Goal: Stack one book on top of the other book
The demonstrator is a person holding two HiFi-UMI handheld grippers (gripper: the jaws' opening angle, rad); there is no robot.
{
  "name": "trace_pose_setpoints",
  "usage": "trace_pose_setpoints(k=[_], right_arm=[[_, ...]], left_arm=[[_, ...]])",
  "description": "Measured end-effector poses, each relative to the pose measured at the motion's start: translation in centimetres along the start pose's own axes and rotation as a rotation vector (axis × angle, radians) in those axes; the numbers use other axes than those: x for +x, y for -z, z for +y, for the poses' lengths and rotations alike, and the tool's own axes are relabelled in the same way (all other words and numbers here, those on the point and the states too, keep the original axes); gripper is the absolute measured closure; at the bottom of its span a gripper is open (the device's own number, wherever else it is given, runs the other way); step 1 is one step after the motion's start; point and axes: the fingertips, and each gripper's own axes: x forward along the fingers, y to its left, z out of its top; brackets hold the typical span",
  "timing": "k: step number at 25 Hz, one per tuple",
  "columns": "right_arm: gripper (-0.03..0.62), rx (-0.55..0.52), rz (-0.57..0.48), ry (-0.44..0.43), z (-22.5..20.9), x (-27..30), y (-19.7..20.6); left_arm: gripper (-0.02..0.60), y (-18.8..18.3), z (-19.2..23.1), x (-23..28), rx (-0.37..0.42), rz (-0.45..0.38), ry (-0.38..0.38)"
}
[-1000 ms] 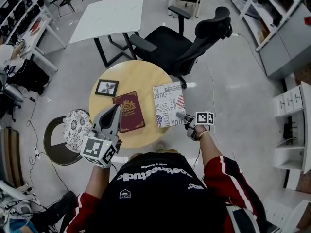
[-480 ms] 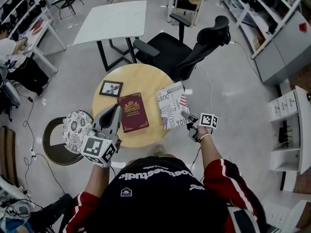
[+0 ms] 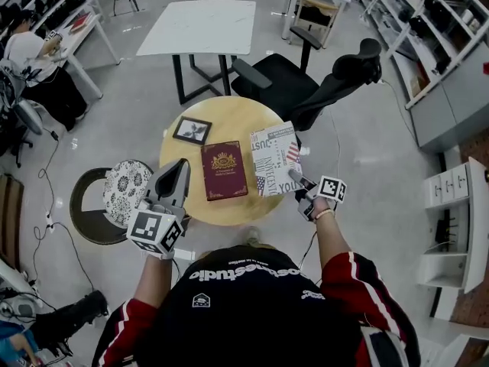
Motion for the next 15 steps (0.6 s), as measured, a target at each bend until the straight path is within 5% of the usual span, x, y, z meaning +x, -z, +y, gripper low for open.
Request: trace_pose_setpoints(k=[11, 15], right_arm=[[0.422, -0.070, 0.076, -0.092, 4.7, 6.8, 2.7], [0.421, 0.004, 0.101, -0.121, 6.0, 8.8, 4.9]], left_arm=[[0.566, 0.9, 3.7, -4.4, -0.024, -0.007, -0.099], [0.566, 1.2, 4.7, -6.1, -0.032, -0.002, -0.135]])
